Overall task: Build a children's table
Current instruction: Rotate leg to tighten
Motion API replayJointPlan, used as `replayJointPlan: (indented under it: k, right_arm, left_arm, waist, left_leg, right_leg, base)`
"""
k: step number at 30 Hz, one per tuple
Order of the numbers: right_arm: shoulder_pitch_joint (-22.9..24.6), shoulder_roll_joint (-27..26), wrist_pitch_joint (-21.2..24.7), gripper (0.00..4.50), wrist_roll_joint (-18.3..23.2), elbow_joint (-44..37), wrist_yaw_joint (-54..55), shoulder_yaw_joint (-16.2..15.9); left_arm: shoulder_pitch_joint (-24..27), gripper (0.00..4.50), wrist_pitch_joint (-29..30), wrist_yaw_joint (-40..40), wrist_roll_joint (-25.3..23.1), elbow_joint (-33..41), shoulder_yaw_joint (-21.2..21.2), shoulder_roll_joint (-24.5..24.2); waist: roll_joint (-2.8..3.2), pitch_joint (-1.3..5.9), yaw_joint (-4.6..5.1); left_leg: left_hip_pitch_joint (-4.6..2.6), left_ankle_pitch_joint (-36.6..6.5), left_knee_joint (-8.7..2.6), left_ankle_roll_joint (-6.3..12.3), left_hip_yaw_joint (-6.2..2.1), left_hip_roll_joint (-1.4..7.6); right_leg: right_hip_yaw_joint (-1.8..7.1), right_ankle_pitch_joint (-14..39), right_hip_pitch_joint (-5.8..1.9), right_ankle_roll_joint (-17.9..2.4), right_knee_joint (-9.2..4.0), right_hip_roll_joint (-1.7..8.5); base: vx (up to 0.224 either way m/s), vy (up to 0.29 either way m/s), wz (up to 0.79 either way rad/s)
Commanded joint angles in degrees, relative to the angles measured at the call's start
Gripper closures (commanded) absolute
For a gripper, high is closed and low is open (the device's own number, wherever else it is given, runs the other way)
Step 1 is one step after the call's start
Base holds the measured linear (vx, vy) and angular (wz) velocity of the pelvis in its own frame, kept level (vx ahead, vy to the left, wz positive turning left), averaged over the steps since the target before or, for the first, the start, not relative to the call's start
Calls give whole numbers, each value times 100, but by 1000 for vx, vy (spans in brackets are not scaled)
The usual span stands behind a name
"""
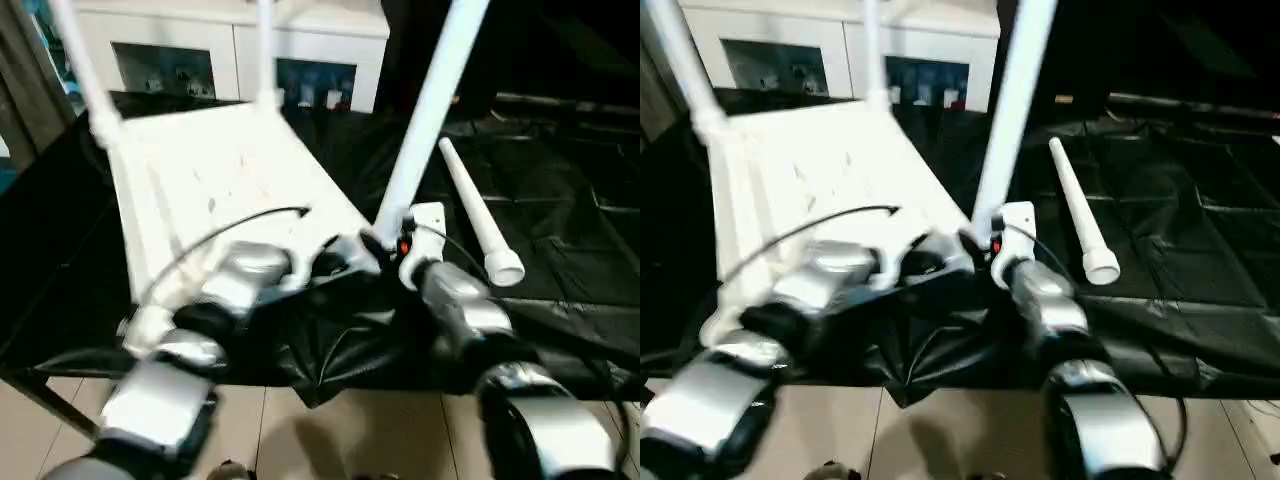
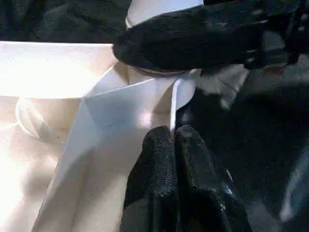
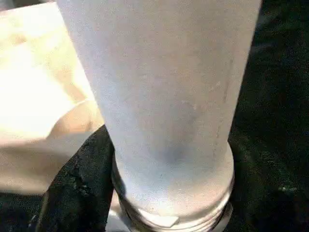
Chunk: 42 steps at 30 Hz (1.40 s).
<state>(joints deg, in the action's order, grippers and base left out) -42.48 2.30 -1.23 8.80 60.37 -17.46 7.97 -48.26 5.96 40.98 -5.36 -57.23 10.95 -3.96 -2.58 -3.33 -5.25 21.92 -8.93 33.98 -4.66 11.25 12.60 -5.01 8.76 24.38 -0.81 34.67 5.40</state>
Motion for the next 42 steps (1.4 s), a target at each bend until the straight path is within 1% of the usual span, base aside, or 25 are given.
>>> replayJointPlan:
  k: [1, 2, 4, 6, 7, 9, 11, 12, 14, 16, 17, 19, 23, 24, 28, 29, 31, 33, 34, 35, 36, 37, 39, 40, 42]
  right_arm:
    - [140, -234, 253, 175, 41, 412, 211, 30]
    - [104, -292, 203, 175, 40, 409, 143, 10]
    - [54, -322, 113, 119, 61, 369, -53, -15]
    - [17, -291, 24, 105, 56, 324, -300, -61]
    - [7, -254, -45, 102, 17, 287, -462, -109]
    - [-2, -139, -66, 70, -20, 151, -911, -212]
    - [8, 44, -51, 70, -90, -6, -1453, -382]
    - [72, 216, -71, 70, -203, -144, -1914, -589]
    - [159, 445, -145, 70, -373, -289, -2406, -855]
    - [237, 645, -201, 70, -475, -415, -2821, -1045]
    - [290, 820, -215, 70, -503, -518, -3159, -1134]
    - [347, 1048, -211, 70, -504, -649, -3607, -1212]
    - [391, 1328, -122, 70, -447, -831, -4270, -1286]
    - [402, 1389, -107, 70, -435, -878, -4413, -1322]
    - [413, 1489, -19, 70, -354, -995, -4762, -1350]
    - [407, 1476, -9, 70, -335, -990, -4788, -1347]
    - [412, 1449, 32, 95, -300, -1003, -4864, -1336]
    - [416, 1436, 73, 107, -279, -1014, -4917, -1325]
    - [427, 1425, 80, 116, -276, -1021, -4945, -1324]
    - [427, 1425, 80, 127, -276, -1021, -4945, -1324]
    - [448, 1419, 121, 136, -259, -1047, -5005, -1341]
    - [448, 1419, 121, 143, -259, -1047, -5005, -1341]
    - [490, 1413, 126, 154, -281, -1054, -5056, -1365]
    - [511, 1403, 136, 163, -286, -1042, -5043, -1357]
    - [531, 1366, 99, 165, -314, -976, -4838, -1310]
  left_arm:
    - [-264, 450, -47, -498, 74, -24, -224, 143]
    - [-286, 450, -91, -485, 55, -35, -189, 186]
    - [-301, 450, -192, -416, 29, -38, -123, 202]
    - [-283, 450, -299, -263, 2, -23, -63, 168]
    - [-260, 450, -342, -163, -2, 1, -38, 137]
    - [-180, 450, -462, 184, 12, 96, 31, 30]
    - [-84, 450, -640, 651, 45, 204, 120, -102]
    - [18, 450, -700, 1062, 90, 340, 188, -210]
    - [129, 450, -815, 1519, 103, 487, 299, -366]
    - [202, 450, -891, 1863, 106, 574, 377, -501]
    - [255, 450, -914, 2110, 139, 639, 402, -614]
    - [318, 450, -929, 2434, 202, 722, 421, -757]
    - [391, 450, -961, 2899, 273, 809, 434, -946]
    - [417, 450, -960, 3025, 283, 846, 450, -999]
    - [491, 450, -928, 3319, 343, 979, 437, -1115]
    - [496, 450, -930, 3329, 355, 987, 437, -1126]
    - [498, 450, -935, 3341, 373, 992, 431, -1136]
    - [497, 450, -941, 3350, 373, 989, 420, -1136]
    - [501, 450, -948, 3353, 368, 985, 412, -1132]
    - [501, 450, -948, 3353, 368, 985, 412, -1132]
    - [513, 450, -937, 3360, 368, 1009, 406, -1136]
    - [513, 450, -937, 3360, 368, 1009, 406, -1136]
    - [529, 450, -898, 3371, 380, 1057, 389, -1149]
    - [526, 450, -879, 3347, 383, 1053, 375, -1146]
    - [510, 450, -860, 3228, 382, 1025, 336, -1116]
  waist:
    - [38, 386, 28]
    - [41, 382, 39]
    - [47, 394, 46]
    - [42, 390, 44]
    - [34, 395, 49]
    - [29, 398, 48]
    - [23, 406, 31]
    - [20, 405, 32]
    - [21, 411, -3]
    - [44, 434, -22]
    - [39, 432, -53]
    - [60, 446, -77]
    - [68, 459, -118]
    - [56, 458, -119]
    - [53, 451, -135]
    - [40, 441, -137]
    - [45, 432, -138]
    - [43, 428, -138]
    - [17, 427, -138]
    - [27, 426, -138]
    - [-33, 429, -131]
    - [-5, 430, -146]
    - [-3, 432, -145]
    - [26, 440, -148]
    - [14, 441, -139]
  left_leg:
    - [-190, -2231, -431, 4, -91, 57]
    - [-186, -2246, -439, 17, -87, 60]
    - [-170, -2265, -468, 15, -114, 74]
    - [-169, -2264, -479, 17, -109, 78]
    - [-145, -2262, -478, 41, -110, 72]
    - [-134, -2209, -478, 79, -108, 70]
    - [-115, -2074, -467, 148, -96, 69]
    - [-105, -1965, -468, 167, -91, 78]
    - [-125, -1851, -451, 209, -75, 97]
    - [-132, -1624, -435, 232, -49, 108]
    - [-160, -1576, -427, 241, -34, 123]
    - [-122, -1436, -416, 305, -18, 141]
    - [-124, -1263, -408, 331, -14, 149]
    - [-115, -1279, -407, 331, -19, 147]
    - [-132, -1352, -400, 346, -2, 146]
    - [-138, -1424, -408, 299, -3, 149]
    - [-148, -1535, -417, 239, -7, 149]
    - [-150, -1587, -421, 196, -11, 152]
    - [-145, -1575, -421, 191, -15, 151]
    - [-141, -1550, -423, 184, -16, 153]
    - [-135, -1525, -418, 197, -9, 150]
    - [-133, -1462, -419, 204, -17, 152]
    - [-127, -1392, -418, 214, -19, 154]
    - [-130, -1353, -413, 220, -19, 151]
    - [-125, -1329, -411, 234, -14, 146]
  right_leg:
    - [186, 2848, -215, -652, -617, 304]
    - [186, 2819, -217, -664, -626, 302]
    - [167, 2680, -264, -687, -619, 317]
    - [176, 2558, -264, -729, -607, 315]
    - [181, 2506, -286, -748, -595, 323]
    - [185, 2452, -298, -767, -593, 325]
    - [197, 2328, -319, -814, -576, 332]
    - [208, 2183, -323, -872, -552, 332]
    - [218, 1962, -319, -1003, -524, 336]
    - [229, 1511, -330, -1205, -455, 329]
    - [223, 1334, -327, -1278, -434, 303]
    - [225, 1028, -351, -1363, -365, 292]
    - [222, 638, -367, -1496, -301, 289]
    - [220, 614, -384, -1519, -293, 294]
    - [234, 707, -365, -1538, -308, 303]
    - [235, 889, -357, -1496, -325, 308]
    - [235, 1154, -351, -1424, -357, 316]
    - [238, 1283, -342, -1373, -371, 318]
    - [236, 1355, -346, -1345, -371, 321]
    - [237, 1377, -340, -1323, -371, 321]
    - [235, 1380, -344, -1310, -374, 316]
    - [238, 1379, -347, -1294, -363, 329]
    - [238, 1315, -347, -1285, -355, 326]
    - [238, 1236, -345, -1301, -343, 322]
    - [235, 1128, -347, -1339, -338, 311]
  base:
    - [0, 0, 0]
    - [0, 0, 0]
    - [0, 0, 0]
    - [0, 0, 0]
    - [0, 0, 0]
    - [0, 0, 0]
    - [0, 0, 0]
    - [0, 0, 0]
    - [0, 0, 0]
    - [0, 0, 0]
    - [0, 0, 0]
    - [0, 0, 0]
    - [0, 0, 0]
    - [0, 0, 0]
    - [0, 0, 0]
    - [0, 0, 0]
    - [0, 0, 0]
    - [0, 0, 0]
    - [0, 0, 0]
    - [0, 0, 0]
    - [0, 0, 0]
    - [0, 0, 0]
    - [0, 0, 0]
    - [0, 0, 0]
    - [0, 0, 0]
